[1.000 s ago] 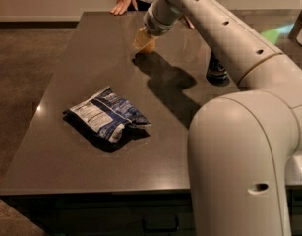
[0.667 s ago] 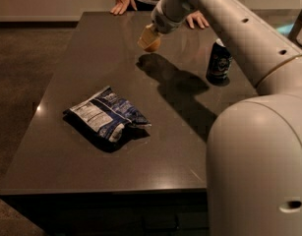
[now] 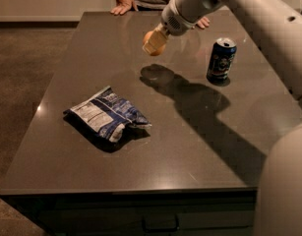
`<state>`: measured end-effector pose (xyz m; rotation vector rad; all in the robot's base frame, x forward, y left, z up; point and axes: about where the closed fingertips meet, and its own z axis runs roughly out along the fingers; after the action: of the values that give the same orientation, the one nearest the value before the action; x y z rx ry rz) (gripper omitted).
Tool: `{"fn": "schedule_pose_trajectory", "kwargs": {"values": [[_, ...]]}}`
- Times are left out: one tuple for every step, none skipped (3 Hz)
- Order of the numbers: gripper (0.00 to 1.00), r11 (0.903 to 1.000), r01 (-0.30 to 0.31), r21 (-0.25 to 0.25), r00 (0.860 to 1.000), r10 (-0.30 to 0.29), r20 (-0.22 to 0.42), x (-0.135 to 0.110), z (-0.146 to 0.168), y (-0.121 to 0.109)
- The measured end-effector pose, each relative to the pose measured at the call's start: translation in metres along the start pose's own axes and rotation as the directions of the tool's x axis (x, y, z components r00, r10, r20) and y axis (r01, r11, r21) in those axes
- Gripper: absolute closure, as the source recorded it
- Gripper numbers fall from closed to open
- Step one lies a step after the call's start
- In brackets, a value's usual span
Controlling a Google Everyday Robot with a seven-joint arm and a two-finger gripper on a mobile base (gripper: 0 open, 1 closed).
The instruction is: Move orange near blue chip bag
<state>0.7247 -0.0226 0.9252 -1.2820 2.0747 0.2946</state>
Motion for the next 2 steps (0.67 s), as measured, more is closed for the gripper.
{"fn": "schedule_pose_trajectory", "kwargs": {"values": [[1.0,0.996,0.064,-0.062,0.998,-0.064,0.009,0.011,-0.014,0.031],[1.0,0.9855,0.124,-0.115,0.992,-0.124,0.014,0.021,-0.019,0.06]]}}
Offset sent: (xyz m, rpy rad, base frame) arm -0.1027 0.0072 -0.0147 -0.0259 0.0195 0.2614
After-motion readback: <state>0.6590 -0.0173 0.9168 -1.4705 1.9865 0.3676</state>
